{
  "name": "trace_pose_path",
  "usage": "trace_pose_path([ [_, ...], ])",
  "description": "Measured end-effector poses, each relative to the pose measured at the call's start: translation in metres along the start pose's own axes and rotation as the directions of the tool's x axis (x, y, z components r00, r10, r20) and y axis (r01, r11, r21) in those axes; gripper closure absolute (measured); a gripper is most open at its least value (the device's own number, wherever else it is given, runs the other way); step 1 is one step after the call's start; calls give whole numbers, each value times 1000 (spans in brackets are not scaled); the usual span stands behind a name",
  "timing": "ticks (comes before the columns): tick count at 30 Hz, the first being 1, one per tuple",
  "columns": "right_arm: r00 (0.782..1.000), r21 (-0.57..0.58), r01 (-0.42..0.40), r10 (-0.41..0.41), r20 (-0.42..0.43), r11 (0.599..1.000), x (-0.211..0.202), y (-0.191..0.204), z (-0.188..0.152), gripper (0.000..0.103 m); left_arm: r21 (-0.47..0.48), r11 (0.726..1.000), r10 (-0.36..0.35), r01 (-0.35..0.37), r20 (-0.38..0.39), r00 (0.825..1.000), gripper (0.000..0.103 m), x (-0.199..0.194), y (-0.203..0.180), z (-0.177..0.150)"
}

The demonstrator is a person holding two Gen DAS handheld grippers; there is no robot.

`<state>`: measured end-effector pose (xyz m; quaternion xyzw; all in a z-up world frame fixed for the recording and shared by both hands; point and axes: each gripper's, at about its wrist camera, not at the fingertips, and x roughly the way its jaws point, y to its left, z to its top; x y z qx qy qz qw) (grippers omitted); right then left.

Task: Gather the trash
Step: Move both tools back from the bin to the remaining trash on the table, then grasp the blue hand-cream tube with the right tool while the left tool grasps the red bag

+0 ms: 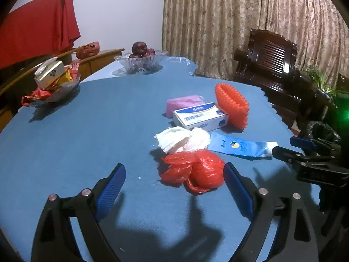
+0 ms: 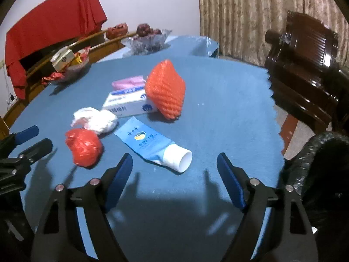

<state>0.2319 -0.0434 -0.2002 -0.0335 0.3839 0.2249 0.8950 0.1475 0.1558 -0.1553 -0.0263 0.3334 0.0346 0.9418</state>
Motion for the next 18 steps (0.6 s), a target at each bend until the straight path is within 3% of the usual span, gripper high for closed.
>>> trace_pose_path([
  [8, 996, -32, -48, 45, -73, 998, 27, -2, 4, 32, -13, 1000, -5, 5, -26, 1000, 14, 17, 2, -2],
  [13, 990, -57, -98, 91, -109, 994, 32, 3, 4, 44, -17, 1000, -6, 5, -33, 999, 15, 22, 1, -2],
  [15, 987, -62, -122, 115, -114, 991, 31, 6, 3, 55, -15, 1000, -4, 4, -34, 999, 15, 22, 1, -1],
  [18, 981, -60, -154, 146, -130, 986, 25, 13, -3, 58, -15, 1000, 0, -1, -31, 1000, 15, 20, 3, -1],
])
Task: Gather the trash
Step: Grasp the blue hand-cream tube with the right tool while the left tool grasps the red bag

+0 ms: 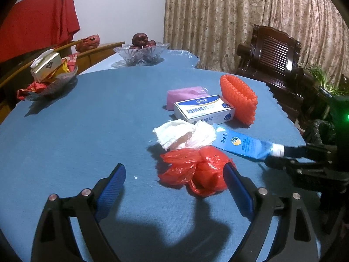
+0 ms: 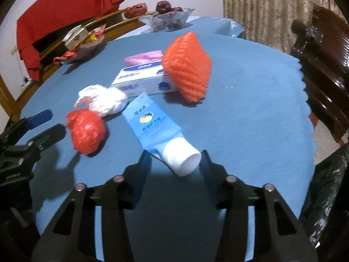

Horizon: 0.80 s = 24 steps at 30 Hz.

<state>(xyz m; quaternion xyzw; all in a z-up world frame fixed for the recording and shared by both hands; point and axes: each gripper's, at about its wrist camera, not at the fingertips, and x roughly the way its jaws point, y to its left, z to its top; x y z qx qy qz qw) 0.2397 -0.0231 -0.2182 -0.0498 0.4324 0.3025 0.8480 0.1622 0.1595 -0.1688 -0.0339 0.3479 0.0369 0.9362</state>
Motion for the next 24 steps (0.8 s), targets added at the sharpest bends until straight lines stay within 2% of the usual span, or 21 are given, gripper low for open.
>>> trace_pose_path([
  [5, 998, -29, -62, 62, -21, 998, -10, 23, -16, 58, -4, 1000, 8, -8, 0, 1000, 15, -2, 2, -2],
  [8, 999, -27, -33, 32, -14, 999, -15, 28, -19, 57, -13, 1000, 10, -10, -4, 1000, 15, -4, 4, -4],
  [11, 1000, -18, -4, 4, -5, 1000, -15, 26, -18, 50, -13, 1000, 10, -10, -4, 1000, 15, -5, 5, -4],
  [17, 1000, -33, 17, -17, -12, 999, -4, 23, -11, 50, -19, 1000, 10, -10, 2, 1000, 15, -7, 7, -4],
  [20, 1000, -33, 18, -19, -14, 999, 2, 24, -10, 60, -20, 1000, 10, -10, 1, 1000, 15, -7, 7, -3],
  [21, 1000, -31, 21, -22, -12, 999, 2, 24, -10, 68, -20, 1000, 9, -9, 1, 1000, 15, -7, 7, -3],
  [24, 1000, -11, 12, -12, -7, 1000, -1, 21, -11, 73, -19, 1000, 3, -3, 0, 1000, 15, -8, 6, -3],
])
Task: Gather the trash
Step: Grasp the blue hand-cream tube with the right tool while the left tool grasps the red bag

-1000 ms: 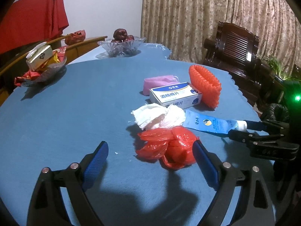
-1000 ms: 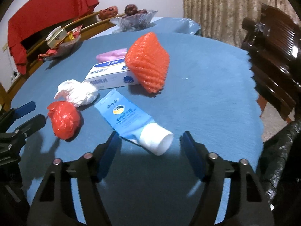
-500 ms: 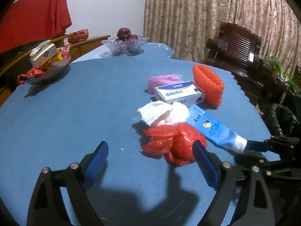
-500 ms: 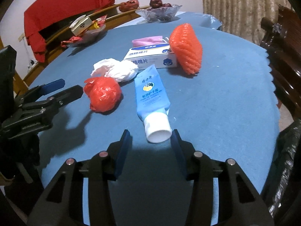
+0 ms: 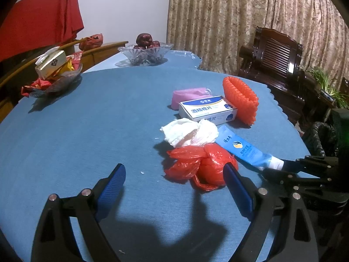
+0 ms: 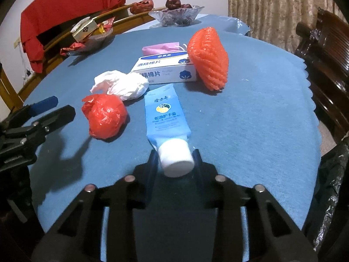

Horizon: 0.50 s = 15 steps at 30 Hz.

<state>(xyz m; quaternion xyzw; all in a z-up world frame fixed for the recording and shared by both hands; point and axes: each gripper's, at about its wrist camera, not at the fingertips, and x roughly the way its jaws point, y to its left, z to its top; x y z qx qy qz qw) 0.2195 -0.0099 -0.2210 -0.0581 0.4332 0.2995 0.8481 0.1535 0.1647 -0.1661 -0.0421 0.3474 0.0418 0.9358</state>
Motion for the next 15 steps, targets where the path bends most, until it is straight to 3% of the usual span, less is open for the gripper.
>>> trace_pose_path([
  [10, 995, 115, 82, -88, 43, 990, -34, -13, -27, 76, 17, 998, -53, 53, -16, 998, 15, 5, -24, -2],
  [15, 994, 150, 97, -104, 38, 984, -39, -23, -35, 76, 21, 999, -46, 47, -33, 998, 15, 21, -36, 2],
])
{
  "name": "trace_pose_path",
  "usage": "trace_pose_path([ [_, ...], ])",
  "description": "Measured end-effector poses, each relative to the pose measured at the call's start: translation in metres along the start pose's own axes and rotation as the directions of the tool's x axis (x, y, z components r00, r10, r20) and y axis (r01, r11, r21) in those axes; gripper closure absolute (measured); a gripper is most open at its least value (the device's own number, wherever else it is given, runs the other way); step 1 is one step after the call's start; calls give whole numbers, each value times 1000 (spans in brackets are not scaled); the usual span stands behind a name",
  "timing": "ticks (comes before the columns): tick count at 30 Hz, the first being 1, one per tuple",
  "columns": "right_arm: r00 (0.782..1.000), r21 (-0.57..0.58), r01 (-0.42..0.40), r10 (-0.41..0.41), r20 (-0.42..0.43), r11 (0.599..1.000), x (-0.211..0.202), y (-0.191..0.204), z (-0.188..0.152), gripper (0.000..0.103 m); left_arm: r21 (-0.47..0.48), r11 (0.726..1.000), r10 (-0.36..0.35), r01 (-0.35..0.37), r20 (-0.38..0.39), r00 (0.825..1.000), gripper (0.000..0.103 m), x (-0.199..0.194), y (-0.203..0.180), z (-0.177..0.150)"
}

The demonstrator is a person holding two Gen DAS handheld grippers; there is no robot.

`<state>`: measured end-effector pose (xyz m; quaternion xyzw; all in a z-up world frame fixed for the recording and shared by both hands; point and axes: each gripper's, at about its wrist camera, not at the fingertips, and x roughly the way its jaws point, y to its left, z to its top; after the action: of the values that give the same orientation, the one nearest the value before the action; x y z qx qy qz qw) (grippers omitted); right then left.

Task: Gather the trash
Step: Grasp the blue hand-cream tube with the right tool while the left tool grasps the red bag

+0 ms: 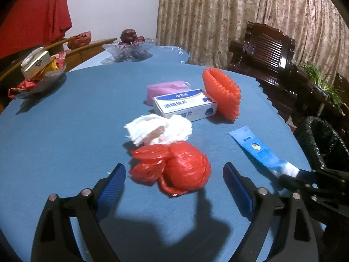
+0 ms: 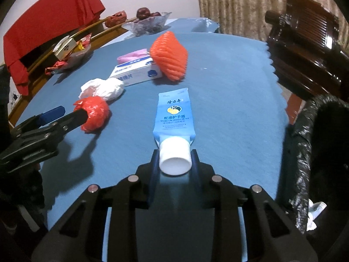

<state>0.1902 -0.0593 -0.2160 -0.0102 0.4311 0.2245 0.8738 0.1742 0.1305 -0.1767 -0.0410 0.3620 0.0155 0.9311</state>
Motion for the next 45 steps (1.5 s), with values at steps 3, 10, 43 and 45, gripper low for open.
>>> trace_pose_path([
  [3, 1000, 9, 0, 0, 4, 1000, 0, -3, 1, 76, -8, 1000, 9, -9, -14, 1000, 15, 12, -3, 3],
  [10, 1000, 24, -2, 2, 2, 1000, 0, -4, 2, 76, -23, 1000, -8, 6, -89, 996, 41, 33, -4, 5],
  [43, 999, -8, 53, -53, -10, 999, 12, 7, 2, 74, -56, 996, -79, 72, -145, 986, 48, 10, -1, -20],
  [45, 998, -10, 54, -55, -11, 998, 11, 8, 1, 75, -39, 997, -77, 73, -132, 988, 56, 7, -4, -21],
])
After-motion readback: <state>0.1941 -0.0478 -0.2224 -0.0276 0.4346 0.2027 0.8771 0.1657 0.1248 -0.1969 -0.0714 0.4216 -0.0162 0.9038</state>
